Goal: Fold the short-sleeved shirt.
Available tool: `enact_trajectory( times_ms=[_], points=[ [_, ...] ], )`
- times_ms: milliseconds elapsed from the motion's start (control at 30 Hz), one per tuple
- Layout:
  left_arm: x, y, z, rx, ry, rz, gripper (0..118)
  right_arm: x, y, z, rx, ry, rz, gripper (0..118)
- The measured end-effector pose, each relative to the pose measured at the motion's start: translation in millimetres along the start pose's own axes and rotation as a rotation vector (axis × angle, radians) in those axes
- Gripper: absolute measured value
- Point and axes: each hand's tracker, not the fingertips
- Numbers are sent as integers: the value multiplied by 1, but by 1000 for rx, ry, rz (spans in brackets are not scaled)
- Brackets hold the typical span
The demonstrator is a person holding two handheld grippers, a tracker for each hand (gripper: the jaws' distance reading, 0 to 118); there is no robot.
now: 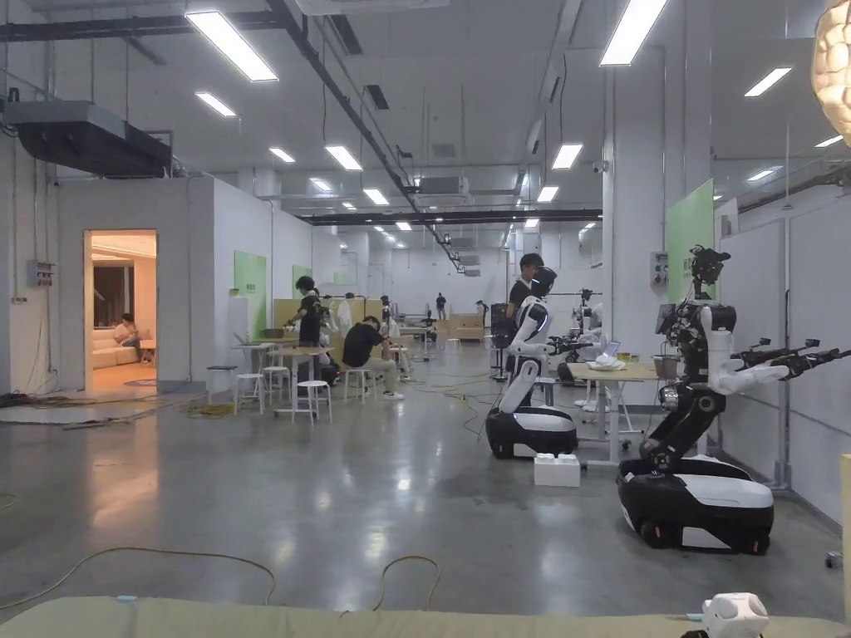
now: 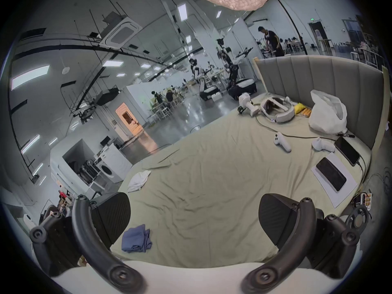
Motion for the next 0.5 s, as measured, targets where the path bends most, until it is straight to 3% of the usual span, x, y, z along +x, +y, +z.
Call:
enact_trajectory(
  times_ms=[67,233,500],
  points=[
    [0,0,0,0,-3,-4,113,6,-1,-2,-2,52,10,118],
    [-1,-1,0,-5,1,-6,113,20,-5,-4,8,104,-58,118],
    [-1,-2,-2,-9,1,-4,113,20,-7,2,71,63,-27,118]
  ],
)
